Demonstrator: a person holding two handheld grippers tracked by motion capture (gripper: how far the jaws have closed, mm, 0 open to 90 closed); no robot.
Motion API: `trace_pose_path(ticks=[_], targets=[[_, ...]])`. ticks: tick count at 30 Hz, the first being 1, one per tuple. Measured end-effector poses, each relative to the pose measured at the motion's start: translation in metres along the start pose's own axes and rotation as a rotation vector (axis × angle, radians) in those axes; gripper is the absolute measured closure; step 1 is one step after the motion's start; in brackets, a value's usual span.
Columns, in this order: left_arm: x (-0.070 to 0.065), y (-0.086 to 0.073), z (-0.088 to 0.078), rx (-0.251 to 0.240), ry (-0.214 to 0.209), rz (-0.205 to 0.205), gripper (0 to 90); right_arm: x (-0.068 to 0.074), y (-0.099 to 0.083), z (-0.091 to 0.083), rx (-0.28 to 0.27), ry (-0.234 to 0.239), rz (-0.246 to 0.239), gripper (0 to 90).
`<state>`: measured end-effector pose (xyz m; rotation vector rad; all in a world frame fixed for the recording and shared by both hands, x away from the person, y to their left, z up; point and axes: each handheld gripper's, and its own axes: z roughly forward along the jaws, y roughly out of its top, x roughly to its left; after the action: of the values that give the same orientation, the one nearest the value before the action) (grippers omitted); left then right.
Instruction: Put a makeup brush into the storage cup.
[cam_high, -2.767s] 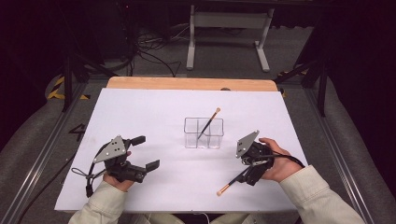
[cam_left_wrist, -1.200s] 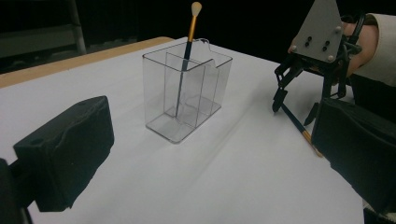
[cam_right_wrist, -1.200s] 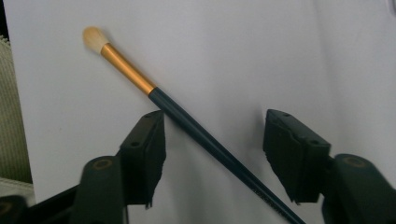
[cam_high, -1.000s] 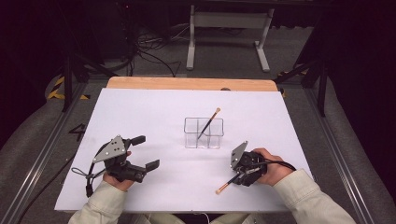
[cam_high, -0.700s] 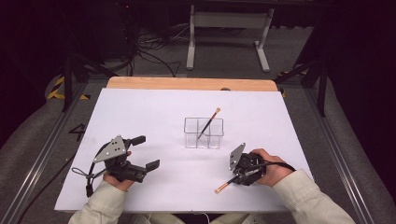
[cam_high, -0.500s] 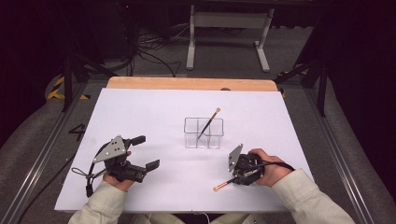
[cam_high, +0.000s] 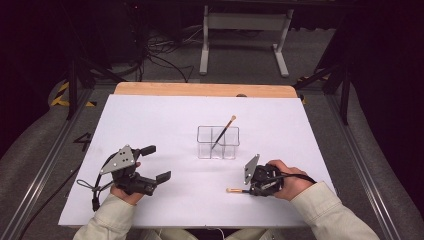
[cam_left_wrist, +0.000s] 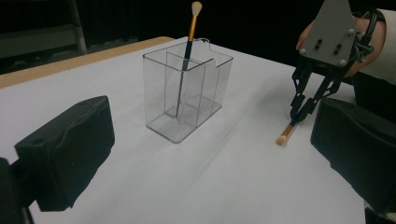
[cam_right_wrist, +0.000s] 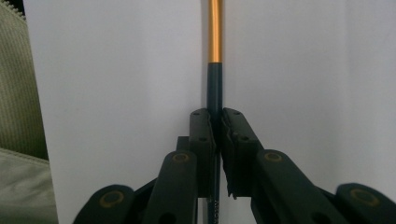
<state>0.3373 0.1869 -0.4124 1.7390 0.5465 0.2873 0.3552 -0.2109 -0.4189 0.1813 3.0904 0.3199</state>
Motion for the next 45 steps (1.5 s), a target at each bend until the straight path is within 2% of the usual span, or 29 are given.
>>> trace_pose_path(ticks=[13, 17, 19, 22, 26, 41, 45], targets=[[0.0, 0.0, 0.0, 0.0, -0.004, -0.003, 0.3, -0.001, -0.001, -0.025, -0.133, -0.038, 0.035, 83.6], [0.0, 0.0, 0.0, 0.0, -0.004, -0.004, 0.4, -0.002, -0.001, -0.033, -0.187, -0.048, 0.055, 83.6], [0.0, 0.0, 0.0, 0.0, -0.004, -0.004, 0.4, -0.002, -0.001, -0.039, -0.231, -0.058, 0.048, 83.6], [0.0, 0.0, 0.001, 0.0, -0.005, -0.005, 0.4, -0.003, -0.001, -0.042, -0.265, -0.064, 0.047, 83.6], [0.0, 0.0, 0.001, -0.001, -0.009, -0.005, 0.3, -0.003, -0.001, -0.048, -0.31, -0.076, 0.072, 83.6], [0.0, 0.0, 0.0, -0.002, -0.007, -0.003, 0.3, -0.005, -0.004, -0.065, -0.516, -0.122, 0.109, 83.6], [0.0, 0.0, 0.0, -0.002, -0.008, -0.003, 0.3, -0.005, -0.005, -0.068, -0.552, -0.128, 0.118, 83.6]])
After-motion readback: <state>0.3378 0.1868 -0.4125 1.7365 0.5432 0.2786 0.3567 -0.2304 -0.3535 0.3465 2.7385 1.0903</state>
